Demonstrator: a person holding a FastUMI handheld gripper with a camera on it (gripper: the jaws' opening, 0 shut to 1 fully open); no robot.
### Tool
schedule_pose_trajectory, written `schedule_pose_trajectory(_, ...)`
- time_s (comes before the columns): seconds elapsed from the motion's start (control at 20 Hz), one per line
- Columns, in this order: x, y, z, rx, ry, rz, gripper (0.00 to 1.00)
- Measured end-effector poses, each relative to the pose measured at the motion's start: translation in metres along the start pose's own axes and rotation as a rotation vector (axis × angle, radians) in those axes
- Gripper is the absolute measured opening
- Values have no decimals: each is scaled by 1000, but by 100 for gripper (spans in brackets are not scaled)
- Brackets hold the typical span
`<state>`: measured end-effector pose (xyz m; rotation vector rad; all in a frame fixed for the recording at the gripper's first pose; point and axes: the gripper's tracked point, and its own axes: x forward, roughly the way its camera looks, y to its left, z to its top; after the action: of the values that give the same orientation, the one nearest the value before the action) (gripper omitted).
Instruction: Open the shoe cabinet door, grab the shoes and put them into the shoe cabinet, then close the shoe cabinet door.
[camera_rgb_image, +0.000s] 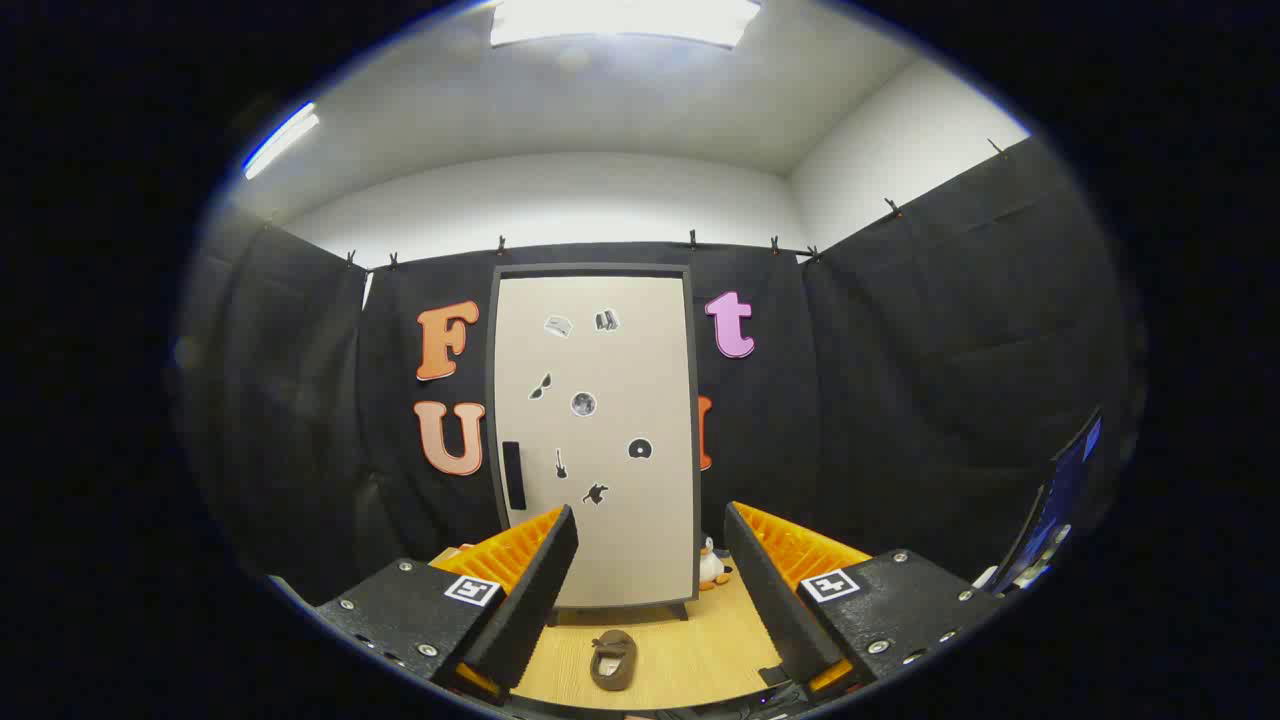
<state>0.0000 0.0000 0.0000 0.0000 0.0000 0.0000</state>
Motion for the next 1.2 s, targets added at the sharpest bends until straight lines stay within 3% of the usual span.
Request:
schedule_pose_trajectory(0.35,4,-4,3,-25,-2,-13,94)
schedule_pose_trajectory(0.55,5,10,-1,-63,12,28,94)
schedule_pose_trajectory(0.75,10,20,-6,-3,14,44,94)
schedule_pose_trajectory(1.05,20,27,-9,-62,26,76,94)
schedule_pose_trajectory(1.2,25,37,-14,-18,35,92,94)
